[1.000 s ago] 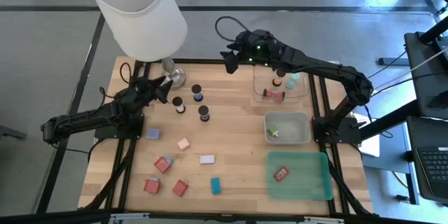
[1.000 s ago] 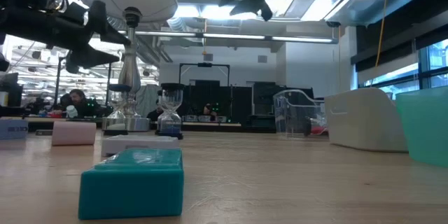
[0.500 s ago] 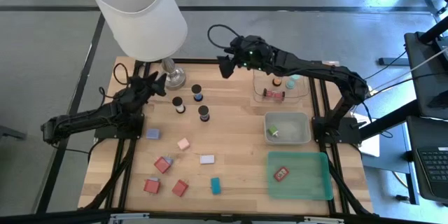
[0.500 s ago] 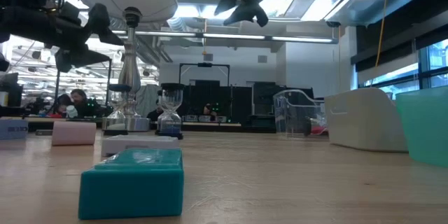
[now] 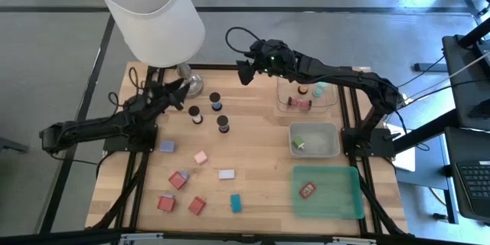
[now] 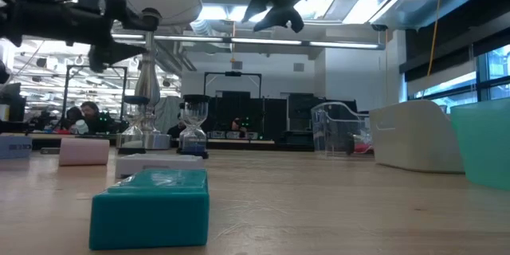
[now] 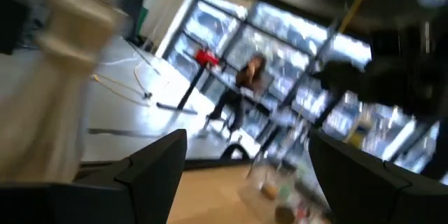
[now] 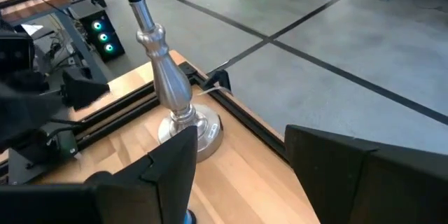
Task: Pick & Place Office items
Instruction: Put the white hourglass into the transparent bin
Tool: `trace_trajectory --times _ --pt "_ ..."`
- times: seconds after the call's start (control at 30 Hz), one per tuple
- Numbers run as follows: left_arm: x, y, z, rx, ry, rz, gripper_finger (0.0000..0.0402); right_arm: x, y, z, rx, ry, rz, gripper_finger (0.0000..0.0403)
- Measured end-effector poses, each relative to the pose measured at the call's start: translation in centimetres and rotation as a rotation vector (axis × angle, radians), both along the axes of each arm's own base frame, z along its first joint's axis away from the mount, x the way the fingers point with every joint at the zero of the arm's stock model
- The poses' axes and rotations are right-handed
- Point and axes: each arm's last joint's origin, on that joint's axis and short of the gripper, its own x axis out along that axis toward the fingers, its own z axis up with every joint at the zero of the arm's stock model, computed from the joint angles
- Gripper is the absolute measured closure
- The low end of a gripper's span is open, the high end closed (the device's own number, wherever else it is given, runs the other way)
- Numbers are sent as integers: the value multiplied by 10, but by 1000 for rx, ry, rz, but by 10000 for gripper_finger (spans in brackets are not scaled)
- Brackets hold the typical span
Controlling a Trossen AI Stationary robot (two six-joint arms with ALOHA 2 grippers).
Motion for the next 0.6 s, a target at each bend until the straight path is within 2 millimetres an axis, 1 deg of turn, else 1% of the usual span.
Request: trace_trajectory --times 0.2,0.33,0.47,0.6 --pt "25 8 9 86 245 -56 105 9 -3 -14 15 15 1 184" --pt "42 13 16 114 393 -78 105 11 -3 -16 19 16 8 184" --pt "54 18 14 98 555 -108 105 12 -2 -16 19 13 13 184" --pt "62 20 5 116 693 -137 105 12 -1 -16 19 13 14 184"
